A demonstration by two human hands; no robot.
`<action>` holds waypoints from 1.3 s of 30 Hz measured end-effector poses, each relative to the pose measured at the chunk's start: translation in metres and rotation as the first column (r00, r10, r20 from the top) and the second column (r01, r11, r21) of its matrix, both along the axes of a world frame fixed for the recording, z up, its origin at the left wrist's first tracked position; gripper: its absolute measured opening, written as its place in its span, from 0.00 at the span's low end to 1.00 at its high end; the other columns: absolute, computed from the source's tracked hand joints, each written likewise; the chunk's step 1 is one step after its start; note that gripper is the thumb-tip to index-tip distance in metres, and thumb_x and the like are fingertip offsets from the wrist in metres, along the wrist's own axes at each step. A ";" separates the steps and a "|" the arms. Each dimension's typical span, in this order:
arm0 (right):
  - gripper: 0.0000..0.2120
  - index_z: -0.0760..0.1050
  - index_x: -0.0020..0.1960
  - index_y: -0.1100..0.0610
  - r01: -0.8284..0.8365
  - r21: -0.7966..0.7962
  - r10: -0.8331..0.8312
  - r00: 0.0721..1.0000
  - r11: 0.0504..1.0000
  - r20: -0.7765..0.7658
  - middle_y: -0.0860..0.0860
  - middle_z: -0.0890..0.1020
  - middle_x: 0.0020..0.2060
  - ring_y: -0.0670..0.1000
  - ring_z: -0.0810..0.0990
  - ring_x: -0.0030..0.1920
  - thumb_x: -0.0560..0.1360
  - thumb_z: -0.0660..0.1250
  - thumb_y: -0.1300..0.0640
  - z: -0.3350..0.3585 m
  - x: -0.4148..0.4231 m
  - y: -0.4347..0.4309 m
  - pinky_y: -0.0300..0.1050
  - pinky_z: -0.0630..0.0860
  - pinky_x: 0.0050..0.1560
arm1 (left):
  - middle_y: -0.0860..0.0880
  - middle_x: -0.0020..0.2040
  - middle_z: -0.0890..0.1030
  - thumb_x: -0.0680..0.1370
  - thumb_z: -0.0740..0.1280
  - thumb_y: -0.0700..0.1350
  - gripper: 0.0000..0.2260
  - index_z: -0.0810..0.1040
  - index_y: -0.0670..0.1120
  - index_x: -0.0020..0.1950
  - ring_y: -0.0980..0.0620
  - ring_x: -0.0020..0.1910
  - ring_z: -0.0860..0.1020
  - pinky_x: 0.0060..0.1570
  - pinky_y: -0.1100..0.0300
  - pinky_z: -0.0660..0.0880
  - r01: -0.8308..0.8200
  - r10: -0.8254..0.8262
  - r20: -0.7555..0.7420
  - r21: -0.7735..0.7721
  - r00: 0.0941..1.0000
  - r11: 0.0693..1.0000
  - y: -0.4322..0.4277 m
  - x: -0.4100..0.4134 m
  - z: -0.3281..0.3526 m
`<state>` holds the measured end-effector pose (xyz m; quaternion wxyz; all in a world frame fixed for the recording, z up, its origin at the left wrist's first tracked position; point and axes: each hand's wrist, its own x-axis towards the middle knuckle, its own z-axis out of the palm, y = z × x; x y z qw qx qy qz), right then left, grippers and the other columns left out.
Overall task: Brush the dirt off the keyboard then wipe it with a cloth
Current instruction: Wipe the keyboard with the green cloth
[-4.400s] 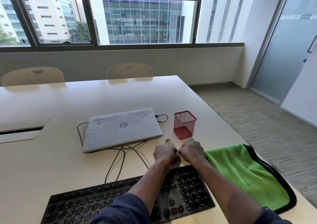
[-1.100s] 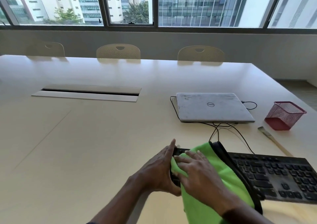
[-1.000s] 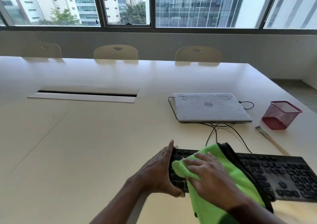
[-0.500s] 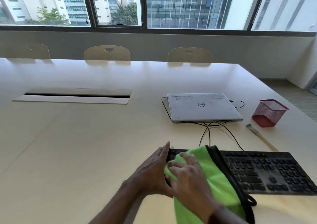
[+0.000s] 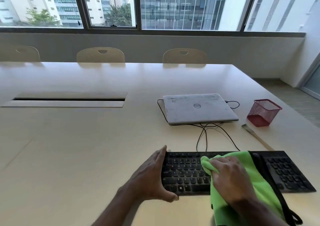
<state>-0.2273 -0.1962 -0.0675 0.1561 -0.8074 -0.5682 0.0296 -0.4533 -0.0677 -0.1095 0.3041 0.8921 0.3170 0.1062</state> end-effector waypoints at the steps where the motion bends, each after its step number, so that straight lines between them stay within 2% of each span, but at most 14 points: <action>1: 0.17 0.79 0.67 0.48 0.028 0.013 -0.027 0.999 1.000 -0.023 0.43 0.83 0.60 0.46 0.72 0.59 0.78 0.70 0.53 -0.003 -0.006 0.002 0.43 0.69 0.63 | 0.54 0.78 0.58 0.61 0.77 0.69 0.66 0.36 0.50 0.82 0.57 0.72 0.63 0.74 0.63 0.64 -0.007 0.007 0.003 0.006 1.000 1.000 0.000 0.000 0.000; 4: 0.12 0.84 0.59 0.51 -0.004 0.101 0.016 0.993 0.995 -0.116 0.49 0.86 0.53 0.53 0.76 0.56 0.75 0.74 0.56 -0.009 -0.037 0.013 0.48 0.71 0.60 | 0.54 0.79 0.58 0.60 0.78 0.68 0.66 0.38 0.48 0.83 0.57 0.73 0.62 0.74 0.65 0.61 -0.020 0.020 0.011 0.032 1.000 0.999 0.000 0.002 -0.002; 9: 0.15 0.81 0.64 0.49 -0.337 0.093 0.348 0.928 0.937 -0.137 0.43 0.82 0.62 0.44 0.72 0.66 0.79 0.66 0.54 -0.005 -0.090 0.033 0.40 0.50 0.79 | 0.51 0.80 0.58 0.61 0.79 0.66 0.67 0.40 0.42 0.83 0.55 0.78 0.58 0.73 0.73 0.53 -0.017 0.015 0.031 0.056 0.999 0.998 0.001 0.001 -0.004; 11: 0.15 0.81 0.63 0.46 -0.364 0.061 0.368 0.926 0.929 -0.087 0.39 0.80 0.63 0.44 0.73 0.67 0.78 0.66 0.50 -0.009 -0.076 0.028 0.41 0.55 0.76 | 0.51 0.80 0.58 0.60 0.78 0.67 0.67 0.39 0.44 0.83 0.55 0.78 0.60 0.75 0.68 0.58 -0.029 0.028 0.032 0.058 0.999 0.998 0.002 0.001 -0.005; 13: 0.19 0.82 0.61 0.42 -0.319 -0.013 0.319 0.948 0.948 0.000 0.39 0.82 0.61 0.50 0.80 0.63 0.74 0.62 0.40 -0.018 -0.047 0.014 0.48 0.72 0.67 | 0.52 0.79 0.59 0.60 0.76 0.68 0.66 0.39 0.47 0.83 0.54 0.75 0.62 0.74 0.62 0.62 -0.042 0.040 0.023 0.060 0.999 0.997 0.001 0.001 -0.005; 15: 0.24 0.81 0.62 0.41 -0.194 -0.048 0.197 0.979 0.980 0.051 0.43 0.83 0.61 0.54 0.82 0.60 0.73 0.57 0.35 -0.025 -0.010 0.004 0.54 0.78 0.61 | 0.53 0.78 0.60 0.60 0.76 0.70 0.66 0.39 0.48 0.83 0.55 0.73 0.64 0.74 0.60 0.64 -0.025 0.025 0.009 0.051 1.000 0.998 0.001 0.001 -0.004; 20: 0.22 0.69 0.73 0.37 0.130 -0.170 -0.130 0.991 0.977 0.012 0.50 0.65 0.77 0.54 0.63 0.77 0.80 0.59 0.36 -0.015 0.038 -0.015 0.58 0.57 0.78 | 0.53 0.78 0.59 0.61 0.76 0.70 0.65 0.38 0.50 0.82 0.55 0.72 0.64 0.74 0.59 0.66 -0.001 0.000 0.011 0.041 1.000 0.999 0.002 -0.001 -0.004; 24: 0.14 0.83 0.62 0.51 0.217 0.018 -0.215 0.973 0.976 -0.088 0.55 0.82 0.63 0.59 0.79 0.63 0.77 0.72 0.51 -0.025 0.002 -0.002 0.61 0.73 0.65 | 0.53 0.78 0.59 0.60 0.75 0.70 0.65 0.39 0.49 0.83 0.55 0.73 0.64 0.74 0.60 0.66 -0.004 0.004 0.010 0.048 1.000 0.999 0.000 0.002 -0.001; 27: 0.11 0.86 0.50 0.50 -0.041 0.204 0.061 0.994 0.978 -0.090 0.49 0.88 0.45 0.53 0.86 0.46 0.68 0.73 0.53 -0.017 -0.066 0.018 0.48 0.82 0.49 | 0.54 0.79 0.59 0.60 0.75 0.70 0.66 0.40 0.45 0.83 0.56 0.75 0.62 0.75 0.61 0.63 -0.017 0.015 0.033 0.067 0.999 0.998 0.001 0.000 -0.002; 30: 0.16 0.81 0.64 0.51 -0.262 0.176 0.289 0.944 0.949 -0.156 0.45 0.83 0.62 0.49 0.77 0.68 0.78 0.67 0.50 -0.018 -0.105 0.029 0.46 0.63 0.74 | 0.48 0.78 0.65 0.62 0.73 0.72 0.66 0.40 0.41 0.83 0.52 0.76 0.66 0.73 0.56 0.68 -0.003 -0.002 0.063 0.078 0.998 0.997 0.005 -0.004 -0.006; 32: 0.17 0.79 0.66 0.49 -0.328 0.131 0.342 0.934 0.936 -0.105 0.42 0.80 0.66 0.49 0.73 0.72 0.78 0.67 0.49 -0.024 -0.095 0.024 0.49 0.61 0.76 | 0.49 0.78 0.63 0.60 0.75 0.71 0.67 0.41 0.42 0.83 0.53 0.76 0.65 0.72 0.67 0.62 -0.019 0.016 0.043 0.057 0.999 0.998 0.003 -0.005 -0.001; 34: 0.18 0.83 0.59 0.46 -0.346 0.125 0.348 0.938 0.930 0.008 0.40 0.83 0.60 0.50 0.80 0.65 0.69 0.76 0.50 -0.033 -0.071 0.012 0.54 0.75 0.67 | 0.52 0.78 0.61 0.59 0.76 0.66 0.66 0.40 0.44 0.83 0.54 0.75 0.64 0.69 0.75 0.58 -0.041 0.039 0.040 0.041 0.998 0.998 -0.001 -0.004 0.002; 36: 0.21 0.85 0.53 0.45 -0.252 0.102 0.248 0.967 0.962 0.055 0.40 0.86 0.54 0.50 0.84 0.58 0.62 0.83 0.52 -0.036 -0.051 0.005 0.55 0.80 0.59 | 0.54 0.77 0.61 0.59 0.77 0.67 0.66 0.40 0.47 0.83 0.57 0.72 0.65 0.69 0.72 0.61 -0.044 0.042 0.043 0.041 0.998 0.998 -0.002 -0.003 0.002; 39: 0.15 0.87 0.46 0.52 -0.022 0.147 -0.006 0.982 0.989 0.187 0.51 0.88 0.42 0.59 0.88 0.45 0.60 0.79 0.59 -0.041 -0.001 -0.002 0.59 0.85 0.43 | 0.54 0.77 0.61 0.60 0.78 0.68 0.66 0.39 0.48 0.83 0.58 0.69 0.65 0.71 0.66 0.65 -0.034 0.033 0.045 0.034 0.998 0.999 -0.001 -0.004 0.001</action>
